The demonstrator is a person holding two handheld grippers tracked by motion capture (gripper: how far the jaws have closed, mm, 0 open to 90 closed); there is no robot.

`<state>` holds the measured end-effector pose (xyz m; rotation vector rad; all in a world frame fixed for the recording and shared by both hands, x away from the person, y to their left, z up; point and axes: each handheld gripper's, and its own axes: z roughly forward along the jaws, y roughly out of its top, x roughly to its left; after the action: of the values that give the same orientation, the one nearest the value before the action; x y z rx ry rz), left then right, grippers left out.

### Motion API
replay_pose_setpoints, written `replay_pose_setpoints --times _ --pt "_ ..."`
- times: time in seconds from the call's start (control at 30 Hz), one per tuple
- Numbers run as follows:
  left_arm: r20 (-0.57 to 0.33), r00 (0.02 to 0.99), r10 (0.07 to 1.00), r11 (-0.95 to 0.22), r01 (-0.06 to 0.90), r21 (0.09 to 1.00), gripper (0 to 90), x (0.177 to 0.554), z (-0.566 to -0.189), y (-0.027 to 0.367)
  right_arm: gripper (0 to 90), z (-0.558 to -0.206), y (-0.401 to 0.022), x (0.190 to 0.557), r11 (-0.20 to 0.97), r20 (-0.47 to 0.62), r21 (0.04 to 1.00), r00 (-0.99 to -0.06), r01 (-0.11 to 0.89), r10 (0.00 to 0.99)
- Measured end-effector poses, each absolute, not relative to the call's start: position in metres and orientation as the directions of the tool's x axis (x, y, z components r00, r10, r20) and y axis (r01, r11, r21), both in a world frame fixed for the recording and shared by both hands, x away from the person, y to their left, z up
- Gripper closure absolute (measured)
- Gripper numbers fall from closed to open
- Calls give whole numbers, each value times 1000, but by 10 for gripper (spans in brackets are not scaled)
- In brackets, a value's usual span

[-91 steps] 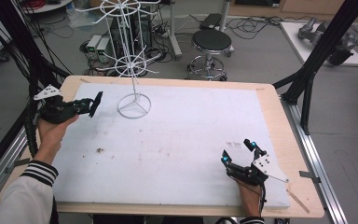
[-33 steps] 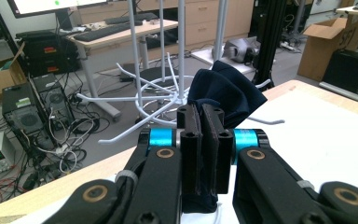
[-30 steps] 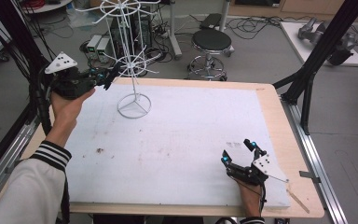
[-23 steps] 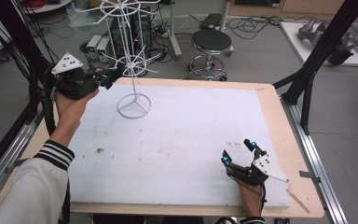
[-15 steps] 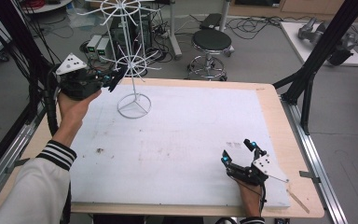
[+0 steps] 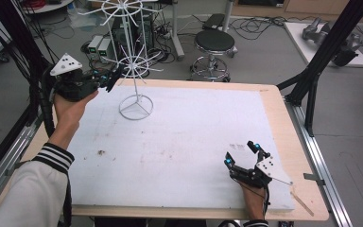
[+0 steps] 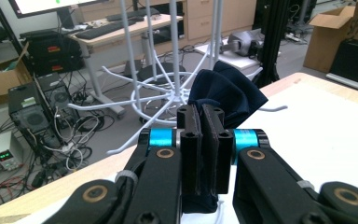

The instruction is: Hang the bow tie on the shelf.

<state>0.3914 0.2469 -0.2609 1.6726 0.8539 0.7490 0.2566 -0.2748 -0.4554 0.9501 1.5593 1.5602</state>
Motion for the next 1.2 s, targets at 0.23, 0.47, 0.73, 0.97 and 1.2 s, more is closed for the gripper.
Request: replay_pose_setpoints --times 0.23,0.47,0.73,0.97,1.2 --pt "61 528 847 -168 157 973 855 387 -253 259 90 -455 -275 257 -5 8 1000 -466 8 885" --pt "63 511 857 -158 144 977 856 382 -245 269 91 -455 -275 256 -6 11 1000 -467 11 884" --pt "86 485 870 -172 136 976 855 379 -239 275 91 -455 -275 257 -6 10 1000 -466 11 884" --pt "88 458 885 -161 124 979 856 377 -234 281 90 -455 -275 257 -6 10 1000 -467 11 884" --pt "89 431 898 -157 126 979 856 387 -234 286 91 -455 -275 256 -9 14 1000 -466 14 885"
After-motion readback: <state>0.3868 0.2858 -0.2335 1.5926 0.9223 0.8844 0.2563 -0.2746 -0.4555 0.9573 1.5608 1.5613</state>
